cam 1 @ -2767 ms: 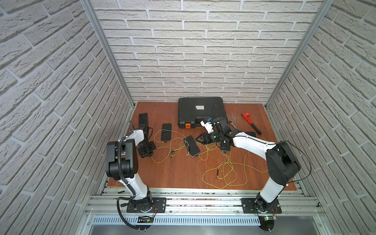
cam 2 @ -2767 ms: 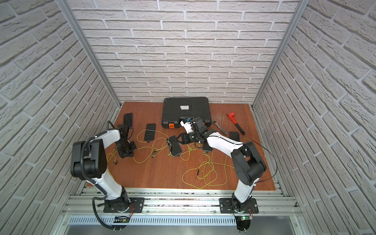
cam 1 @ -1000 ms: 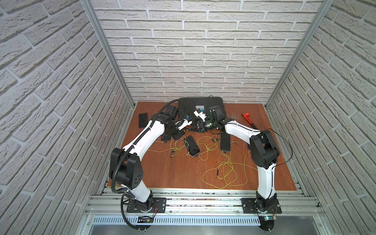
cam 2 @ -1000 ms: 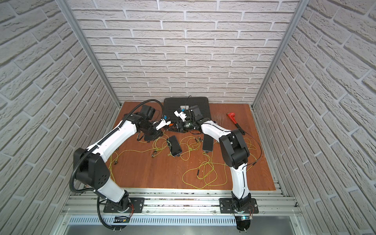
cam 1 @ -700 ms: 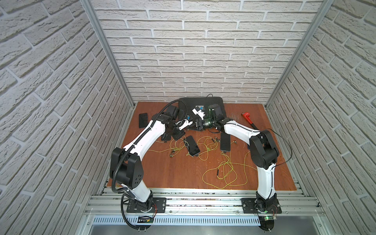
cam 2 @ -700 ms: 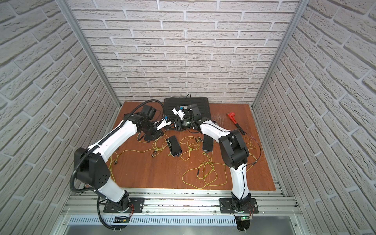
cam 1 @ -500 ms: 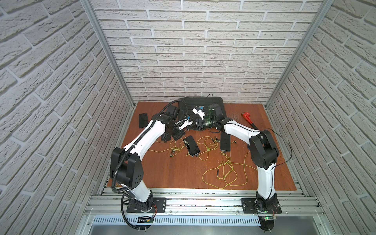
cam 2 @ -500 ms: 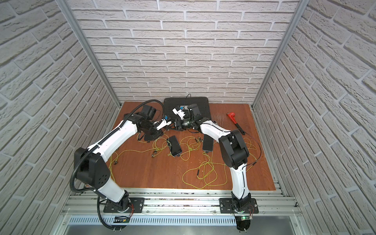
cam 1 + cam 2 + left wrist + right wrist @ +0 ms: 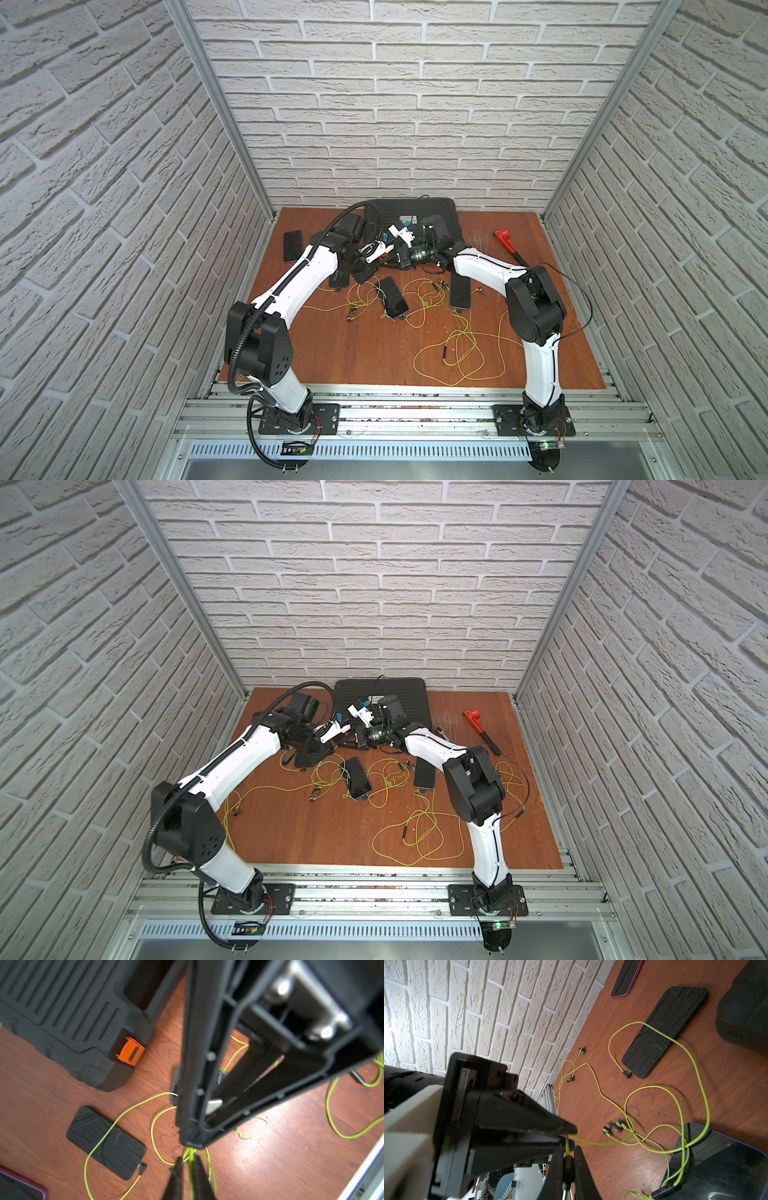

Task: Plug wired earphones into phones
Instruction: Pick up the wired earphone from the center of the board.

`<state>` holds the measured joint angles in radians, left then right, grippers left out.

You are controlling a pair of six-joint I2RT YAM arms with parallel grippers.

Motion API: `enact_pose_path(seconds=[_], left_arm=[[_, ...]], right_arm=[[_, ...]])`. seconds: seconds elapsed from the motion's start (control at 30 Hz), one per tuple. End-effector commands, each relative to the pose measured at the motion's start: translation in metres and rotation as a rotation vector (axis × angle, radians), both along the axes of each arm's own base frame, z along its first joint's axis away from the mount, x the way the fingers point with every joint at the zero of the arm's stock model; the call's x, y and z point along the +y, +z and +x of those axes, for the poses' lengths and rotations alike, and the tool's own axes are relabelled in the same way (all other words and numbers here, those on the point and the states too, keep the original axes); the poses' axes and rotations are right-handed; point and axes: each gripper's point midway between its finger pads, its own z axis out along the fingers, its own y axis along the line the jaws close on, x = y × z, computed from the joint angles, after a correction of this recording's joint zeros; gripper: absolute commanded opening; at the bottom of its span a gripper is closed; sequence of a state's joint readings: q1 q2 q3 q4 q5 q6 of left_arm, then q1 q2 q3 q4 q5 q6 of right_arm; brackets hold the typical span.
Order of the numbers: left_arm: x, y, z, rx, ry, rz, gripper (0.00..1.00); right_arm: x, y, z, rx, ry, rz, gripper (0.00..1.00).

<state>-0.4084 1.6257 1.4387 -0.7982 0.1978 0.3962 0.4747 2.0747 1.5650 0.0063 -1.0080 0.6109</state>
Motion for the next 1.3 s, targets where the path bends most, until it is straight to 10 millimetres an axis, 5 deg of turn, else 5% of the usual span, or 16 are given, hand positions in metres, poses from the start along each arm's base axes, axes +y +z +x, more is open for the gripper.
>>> enact_pose_path(seconds=[0.0,0.2,0.37,0.53,0.73,0.87,1.07,1.17,1.27], left_arm=[[0.001,0.017,0.011,-0.091,0.076,-0.062,0.31],[0.004,0.016,0.000,-0.103,0.164,-0.210,0.38],[0.001,0.002,-0.018,-0.066,0.202,-0.312,0.50],[0.006,-0.020,-0.020,-0.033,0.243,-0.283,0.50],[0.024,-0.032,-0.001,-0.025,0.336,-0.207,0.25],[0.032,-0.006,0.016,-0.089,0.367,-0.242,0.00],[0.043,0.029,0.027,-0.180,0.366,-0.194,0.00],[0.047,0.038,0.018,-0.187,0.285,-0.092,0.00],[0.047,0.044,0.003,-0.157,0.179,-0.026,0.00]], right_arm=[[-0.007,0.016,0.008,-0.079,-0.033,0.019,0.06],[-0.021,0.031,0.015,-0.121,-0.093,0.044,0.06],[-0.034,0.053,0.021,-0.157,-0.153,0.090,0.06],[-0.035,0.061,0.019,-0.156,-0.151,0.137,0.06],[-0.039,0.065,0.008,-0.179,-0.146,0.136,0.06],[-0.045,0.062,0.000,-0.194,-0.143,0.104,0.06],[-0.038,0.047,-0.018,-0.183,-0.094,0.102,0.07],[-0.037,0.037,-0.035,-0.196,-0.036,0.090,0.18],[-0.048,0.031,-0.050,-0.242,0.009,0.037,0.51]])
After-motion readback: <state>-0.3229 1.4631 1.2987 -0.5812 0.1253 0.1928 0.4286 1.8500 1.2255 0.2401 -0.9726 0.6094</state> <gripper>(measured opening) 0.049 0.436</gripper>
